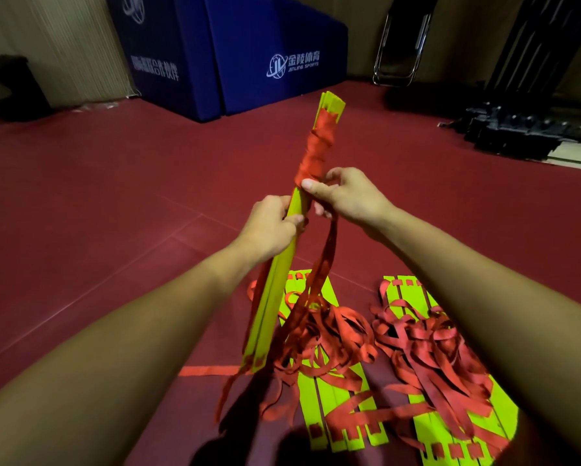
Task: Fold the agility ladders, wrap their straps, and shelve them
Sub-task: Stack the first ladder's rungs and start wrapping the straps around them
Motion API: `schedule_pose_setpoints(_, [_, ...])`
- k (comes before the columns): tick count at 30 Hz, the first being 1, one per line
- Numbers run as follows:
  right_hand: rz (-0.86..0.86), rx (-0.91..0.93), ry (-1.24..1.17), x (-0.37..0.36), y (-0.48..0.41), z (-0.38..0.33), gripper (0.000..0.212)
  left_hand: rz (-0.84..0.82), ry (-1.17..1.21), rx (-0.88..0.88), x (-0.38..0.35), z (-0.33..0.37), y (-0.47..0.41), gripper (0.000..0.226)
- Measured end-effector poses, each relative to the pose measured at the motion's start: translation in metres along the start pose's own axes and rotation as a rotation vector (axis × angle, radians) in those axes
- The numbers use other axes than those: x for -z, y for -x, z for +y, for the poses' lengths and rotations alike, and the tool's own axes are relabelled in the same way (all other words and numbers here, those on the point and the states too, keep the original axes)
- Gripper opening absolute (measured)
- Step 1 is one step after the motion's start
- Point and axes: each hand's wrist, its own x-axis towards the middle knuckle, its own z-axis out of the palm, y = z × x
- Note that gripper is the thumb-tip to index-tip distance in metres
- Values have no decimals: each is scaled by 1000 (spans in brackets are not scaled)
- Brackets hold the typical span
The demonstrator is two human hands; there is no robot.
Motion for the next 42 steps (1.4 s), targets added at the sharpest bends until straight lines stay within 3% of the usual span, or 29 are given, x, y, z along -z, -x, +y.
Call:
schedule_pose_setpoints(2, [19,19,3,2,-1,0,22,-20,137,5,0,2,0,27])
schedule_pose_setpoints(6, [112,38,142,6,-4,0,36,-98,317,31,2,6,3,34])
schedule_pose_setpoints(8, [125,48,174,3,-3,-1,40,-85,228,-12,4,3,3,57])
schedule_pose_setpoints(10, [164,70,213,-1,-1,-4,42,-33,105,-18,4,1,3,64])
schedule_pose_setpoints(14, [256,98,326,-1,0,-6,46,149,-281,-16,3,5,8,43])
schedule_pose_setpoints(17, [297,93,430,-2,-2,-2,52,175,-380,-6,2,5,10,36])
schedule_pose_setpoints(19, [253,92,445,-1,-2,-3,49,132,-336,-14,2,4,8,29])
schedule_pose_setpoints(22, [9,103,351,4,1,-9,33,94,-247,-21,5,-1,5,20])
schedule_pose_setpoints(26, [-163,111,226,14,6,-14,19,-27,1,-30,10,-9,2,40])
schedule_pose_setpoints(28, [-154,90,135,15,8,-14,6,-94,188,-54,14,-9,3,45])
schedule_pose_setpoints(29, [-140,65,74,16,8,-13,13,-131,249,-72,16,-7,5,44])
schedule_pose_setpoints(31, [-159,37,-54,17,9,-12,22,-174,272,-117,18,-3,6,42])
schedule_pose_setpoints(35, [-174,50,-175,15,8,-11,16,-184,284,-157,15,6,9,35])
schedule_pose_setpoints(38, [-84,40,-104,15,7,-11,18,-142,285,-135,13,8,10,34])
schedule_pose_setpoints(42, [86,10,109,13,3,-8,43,-115,302,-98,13,9,8,30])
